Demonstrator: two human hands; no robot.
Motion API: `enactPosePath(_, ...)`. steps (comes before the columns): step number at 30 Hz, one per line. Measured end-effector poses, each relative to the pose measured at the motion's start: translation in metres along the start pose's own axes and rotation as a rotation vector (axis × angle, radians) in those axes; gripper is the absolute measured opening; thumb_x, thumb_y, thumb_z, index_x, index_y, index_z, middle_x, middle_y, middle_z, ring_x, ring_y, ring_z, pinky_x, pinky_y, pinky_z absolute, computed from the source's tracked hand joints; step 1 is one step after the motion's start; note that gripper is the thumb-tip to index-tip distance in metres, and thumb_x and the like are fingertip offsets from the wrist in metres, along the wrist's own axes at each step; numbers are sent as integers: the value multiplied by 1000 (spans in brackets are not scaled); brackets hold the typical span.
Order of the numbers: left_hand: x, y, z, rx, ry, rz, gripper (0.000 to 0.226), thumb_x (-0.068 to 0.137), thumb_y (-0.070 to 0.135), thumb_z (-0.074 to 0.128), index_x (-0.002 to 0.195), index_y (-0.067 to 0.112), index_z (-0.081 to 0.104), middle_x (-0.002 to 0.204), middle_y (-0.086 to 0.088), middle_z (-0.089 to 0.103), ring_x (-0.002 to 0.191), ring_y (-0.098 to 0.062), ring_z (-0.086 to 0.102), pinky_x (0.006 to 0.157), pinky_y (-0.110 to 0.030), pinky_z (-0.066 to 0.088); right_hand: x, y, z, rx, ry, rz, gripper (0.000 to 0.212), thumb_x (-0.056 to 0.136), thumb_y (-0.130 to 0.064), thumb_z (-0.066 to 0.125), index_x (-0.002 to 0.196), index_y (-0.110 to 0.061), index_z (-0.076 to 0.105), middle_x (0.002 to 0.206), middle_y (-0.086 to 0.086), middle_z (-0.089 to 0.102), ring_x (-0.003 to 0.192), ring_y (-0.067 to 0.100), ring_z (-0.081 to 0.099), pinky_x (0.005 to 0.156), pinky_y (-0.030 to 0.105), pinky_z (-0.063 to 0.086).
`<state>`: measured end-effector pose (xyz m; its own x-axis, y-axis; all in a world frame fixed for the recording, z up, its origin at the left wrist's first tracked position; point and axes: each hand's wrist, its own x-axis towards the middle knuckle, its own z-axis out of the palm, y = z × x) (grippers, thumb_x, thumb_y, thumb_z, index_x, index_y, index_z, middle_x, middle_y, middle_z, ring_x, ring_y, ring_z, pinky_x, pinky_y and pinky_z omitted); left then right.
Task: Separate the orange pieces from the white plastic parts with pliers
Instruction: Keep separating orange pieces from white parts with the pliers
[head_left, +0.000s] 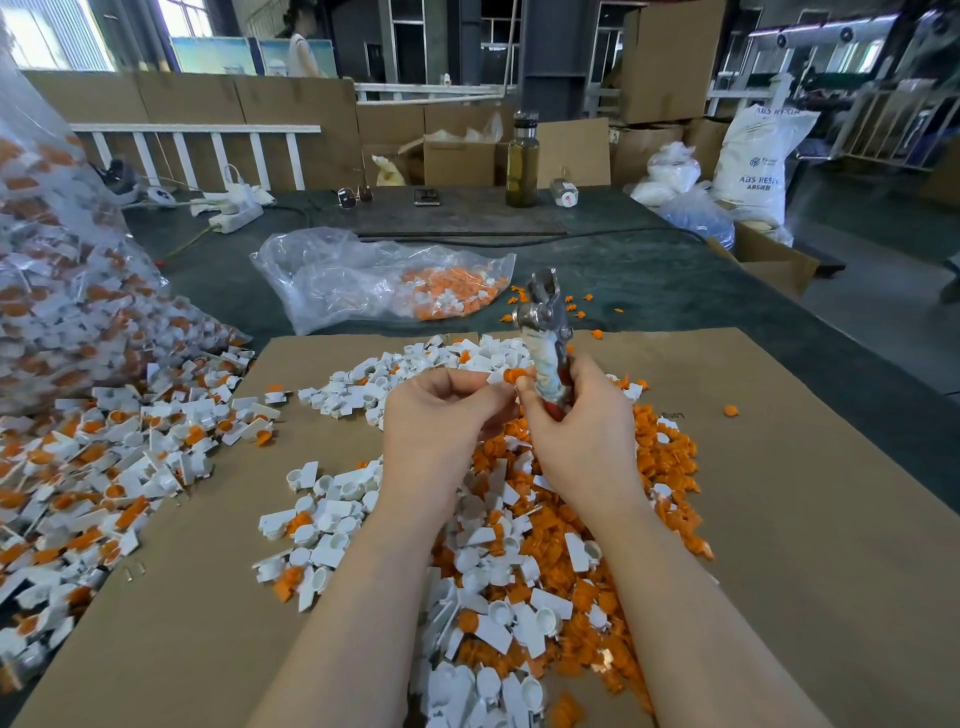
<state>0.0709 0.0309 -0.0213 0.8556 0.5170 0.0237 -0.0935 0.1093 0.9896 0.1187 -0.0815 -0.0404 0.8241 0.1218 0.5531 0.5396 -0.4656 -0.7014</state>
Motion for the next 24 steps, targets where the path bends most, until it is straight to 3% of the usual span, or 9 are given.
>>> enactPosePath(6, -1, 0, 0, 123, 38, 68, 12, 75, 11, 84, 72, 17, 74, 72, -7, 75, 77, -28, 75, 76, -40, 61, 1, 0, -1, 6, -9, 5, 14, 90, -30, 66, 92, -25, 53, 75, -20, 54, 68, -2, 56, 54, 10, 36)
enactPosePath(10, -3, 3, 1, 195, 35, 99, 17, 75, 11, 84, 66, 22, 74, 70, -1, 75, 76, -26, 74, 80, -46, 61, 0, 0, -1, 11, -17, -3, 14, 89, -25, 67, 87, -23, 53, 71, -16, 55, 63, 3, 54, 53, 18, 36)
enactPosePath(15, -2, 4, 1, 266, 31, 127, 17, 77, 12, 82, 67, 24, 73, 69, 3, 75, 74, -21, 74, 77, -42, 62, 1, -1, -4, -1, -48, 5, 23, 87, -23, 69, 82, -30, 47, 68, -18, 51, 60, 1, 52, 53, 16, 33)
enactPosePath(24, 2, -1, 2, 362, 93, 142, 12, 78, 25, 81, 72, 25, 71, 69, 7, 73, 70, -11, 71, 66, -27, 59, 5, 0, -7, 5, -164, 11, 7, 85, -19, 64, 91, -18, 60, 73, -7, 60, 67, 11, 57, 57, 34, 48)
